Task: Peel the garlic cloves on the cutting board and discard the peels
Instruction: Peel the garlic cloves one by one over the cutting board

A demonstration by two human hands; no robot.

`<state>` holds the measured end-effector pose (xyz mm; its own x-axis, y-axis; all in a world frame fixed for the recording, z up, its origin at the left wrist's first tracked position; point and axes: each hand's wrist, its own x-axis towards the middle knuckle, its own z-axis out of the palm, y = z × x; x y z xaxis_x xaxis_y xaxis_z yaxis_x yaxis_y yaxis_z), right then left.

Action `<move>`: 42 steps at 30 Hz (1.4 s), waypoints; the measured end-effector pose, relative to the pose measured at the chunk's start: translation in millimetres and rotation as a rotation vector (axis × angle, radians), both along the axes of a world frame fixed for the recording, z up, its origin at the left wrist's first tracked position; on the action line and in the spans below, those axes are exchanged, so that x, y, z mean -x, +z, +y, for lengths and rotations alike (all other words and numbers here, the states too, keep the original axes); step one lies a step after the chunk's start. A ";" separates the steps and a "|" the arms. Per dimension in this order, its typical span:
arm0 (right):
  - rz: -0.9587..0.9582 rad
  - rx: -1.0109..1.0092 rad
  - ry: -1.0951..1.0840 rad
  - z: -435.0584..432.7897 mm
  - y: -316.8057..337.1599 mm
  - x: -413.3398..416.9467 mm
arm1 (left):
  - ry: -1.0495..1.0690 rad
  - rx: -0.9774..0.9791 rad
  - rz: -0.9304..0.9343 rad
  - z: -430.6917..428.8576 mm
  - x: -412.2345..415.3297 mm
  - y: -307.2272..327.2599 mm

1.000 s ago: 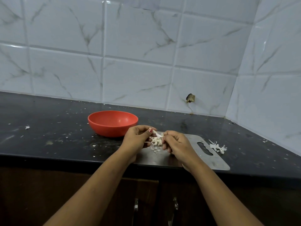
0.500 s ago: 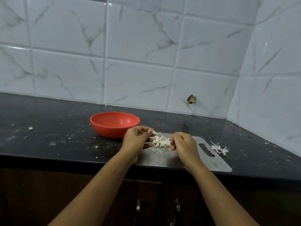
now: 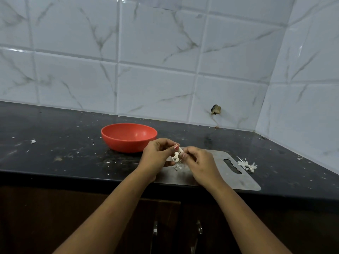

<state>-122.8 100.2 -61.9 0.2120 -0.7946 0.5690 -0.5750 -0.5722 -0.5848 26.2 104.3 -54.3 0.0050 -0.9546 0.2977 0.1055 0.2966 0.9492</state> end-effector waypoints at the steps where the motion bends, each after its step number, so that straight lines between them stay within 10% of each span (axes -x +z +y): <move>1: -0.001 0.002 -0.002 0.5 -0.5 0.1 | 0.000 0.006 -0.006 0.1 -0.1 -0.2; 42: -0.058 -0.078 0.039 6.8 4.4 0.5 | 0.188 0.158 -0.292 2.2 5.1 -3.5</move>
<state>-123.3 107.1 -57.5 0.2126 -0.8285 0.5181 -0.5169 -0.5453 -0.6599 21.2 106.5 -57.8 0.0694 -0.8871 0.4563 -0.2327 0.4304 0.8721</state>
